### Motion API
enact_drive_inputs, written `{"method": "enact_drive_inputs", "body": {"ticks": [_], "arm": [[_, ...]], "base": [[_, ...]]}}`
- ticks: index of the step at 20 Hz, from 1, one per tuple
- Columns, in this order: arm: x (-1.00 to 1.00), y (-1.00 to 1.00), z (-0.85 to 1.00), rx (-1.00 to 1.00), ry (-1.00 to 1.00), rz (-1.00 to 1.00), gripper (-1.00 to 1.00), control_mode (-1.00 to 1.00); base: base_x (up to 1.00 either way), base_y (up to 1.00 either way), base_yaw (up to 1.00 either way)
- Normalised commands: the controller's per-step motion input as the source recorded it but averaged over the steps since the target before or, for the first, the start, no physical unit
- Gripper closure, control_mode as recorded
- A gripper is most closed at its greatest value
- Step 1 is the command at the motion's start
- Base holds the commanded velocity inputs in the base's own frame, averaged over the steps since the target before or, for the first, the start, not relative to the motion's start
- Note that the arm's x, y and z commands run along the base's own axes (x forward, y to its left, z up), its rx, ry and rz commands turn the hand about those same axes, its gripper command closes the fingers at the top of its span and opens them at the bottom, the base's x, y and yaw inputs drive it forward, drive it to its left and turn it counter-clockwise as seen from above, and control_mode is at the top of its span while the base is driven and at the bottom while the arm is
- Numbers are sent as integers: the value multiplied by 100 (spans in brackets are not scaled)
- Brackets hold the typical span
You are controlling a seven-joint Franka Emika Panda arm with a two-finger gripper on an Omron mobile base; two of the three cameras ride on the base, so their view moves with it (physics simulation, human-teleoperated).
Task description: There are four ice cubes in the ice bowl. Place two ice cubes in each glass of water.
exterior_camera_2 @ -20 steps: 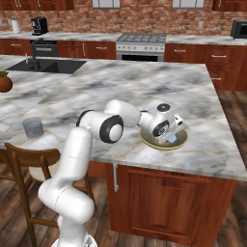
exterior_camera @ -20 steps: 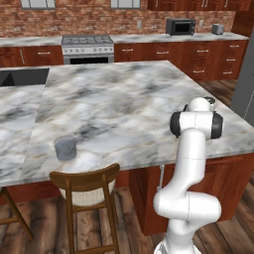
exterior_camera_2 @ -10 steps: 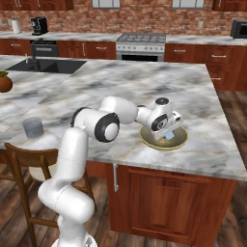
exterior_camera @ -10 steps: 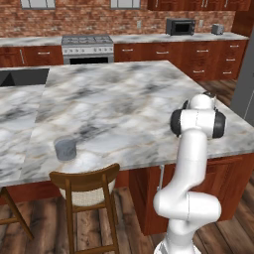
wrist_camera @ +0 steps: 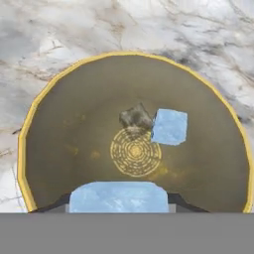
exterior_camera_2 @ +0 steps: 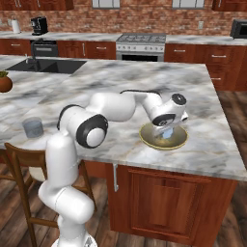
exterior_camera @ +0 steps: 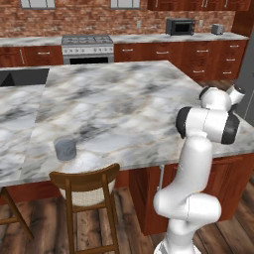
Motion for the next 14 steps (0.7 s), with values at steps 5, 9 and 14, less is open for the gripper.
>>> {"method": "enact_drive_inputs", "body": {"ticks": [5,9,14], "arm": [[-98,24,55,19,-1,32,100,-100],[-54,54,88,12,0,21,100,-100],[-21,79,96,5,2,24,100,-100]], "base": [[0,0,0],[0,0,0],[0,0,0]]}}
